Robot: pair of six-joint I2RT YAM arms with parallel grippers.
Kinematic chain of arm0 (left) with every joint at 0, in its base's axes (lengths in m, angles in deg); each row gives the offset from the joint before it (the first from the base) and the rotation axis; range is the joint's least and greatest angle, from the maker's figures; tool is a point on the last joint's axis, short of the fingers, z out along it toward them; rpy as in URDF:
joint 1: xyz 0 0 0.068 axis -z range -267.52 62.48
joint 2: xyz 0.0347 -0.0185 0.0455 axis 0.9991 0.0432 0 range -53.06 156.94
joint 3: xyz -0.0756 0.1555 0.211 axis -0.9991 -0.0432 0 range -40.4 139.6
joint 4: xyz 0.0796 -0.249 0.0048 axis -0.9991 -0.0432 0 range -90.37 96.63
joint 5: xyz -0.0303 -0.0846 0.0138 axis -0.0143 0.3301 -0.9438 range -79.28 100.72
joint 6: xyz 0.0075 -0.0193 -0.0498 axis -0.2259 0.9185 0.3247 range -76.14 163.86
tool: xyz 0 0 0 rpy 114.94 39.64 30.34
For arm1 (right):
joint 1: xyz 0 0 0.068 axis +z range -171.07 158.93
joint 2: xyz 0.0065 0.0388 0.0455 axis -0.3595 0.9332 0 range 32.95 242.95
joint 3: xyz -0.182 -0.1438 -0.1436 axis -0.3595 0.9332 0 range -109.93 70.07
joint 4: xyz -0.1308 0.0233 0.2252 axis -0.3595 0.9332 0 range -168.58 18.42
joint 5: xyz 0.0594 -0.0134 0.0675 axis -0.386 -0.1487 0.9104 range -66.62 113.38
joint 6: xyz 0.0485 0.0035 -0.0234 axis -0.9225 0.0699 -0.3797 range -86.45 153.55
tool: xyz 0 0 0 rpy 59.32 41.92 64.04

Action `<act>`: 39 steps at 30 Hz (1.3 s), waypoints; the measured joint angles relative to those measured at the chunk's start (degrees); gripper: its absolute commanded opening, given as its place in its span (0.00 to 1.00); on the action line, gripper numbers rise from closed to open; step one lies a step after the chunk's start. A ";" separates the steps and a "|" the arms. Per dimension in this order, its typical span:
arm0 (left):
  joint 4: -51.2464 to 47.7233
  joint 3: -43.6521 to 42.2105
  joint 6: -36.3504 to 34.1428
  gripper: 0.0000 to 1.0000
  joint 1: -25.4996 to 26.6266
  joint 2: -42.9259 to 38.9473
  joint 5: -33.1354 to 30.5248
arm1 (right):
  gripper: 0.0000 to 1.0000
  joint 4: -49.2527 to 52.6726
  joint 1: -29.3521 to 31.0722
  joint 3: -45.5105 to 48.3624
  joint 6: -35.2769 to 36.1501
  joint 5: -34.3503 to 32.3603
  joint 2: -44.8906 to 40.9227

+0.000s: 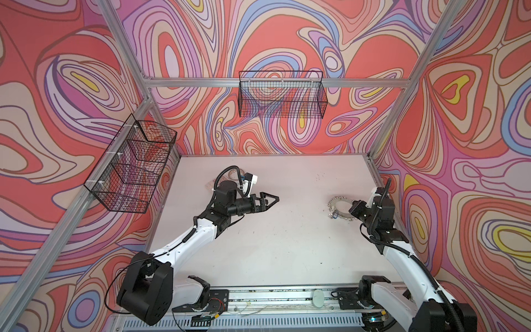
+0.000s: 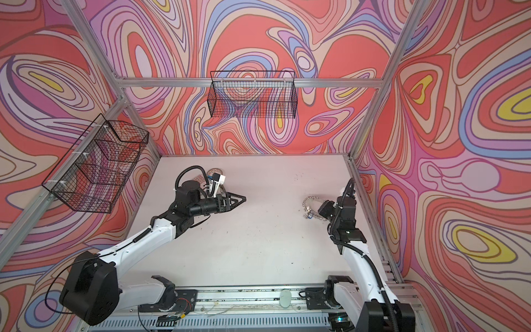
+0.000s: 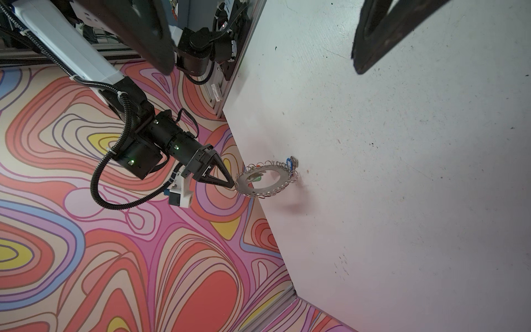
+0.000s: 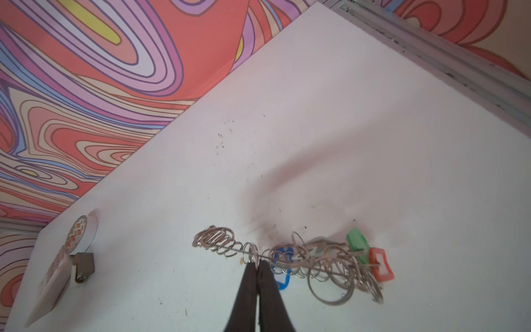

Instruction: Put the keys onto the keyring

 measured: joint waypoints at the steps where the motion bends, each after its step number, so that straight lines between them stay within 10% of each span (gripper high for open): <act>1: -0.02 0.00 0.00 0.98 0.00 0.24 -0.02 | 0.00 -0.55 0.00 0.57 -0.55 1.18 -0.13; 39: -3.58 1.09 -3.02 0.92 0.00 2.12 -0.70 | 0.00 -16.35 25.90 4.02 -21.64 10.84 12.11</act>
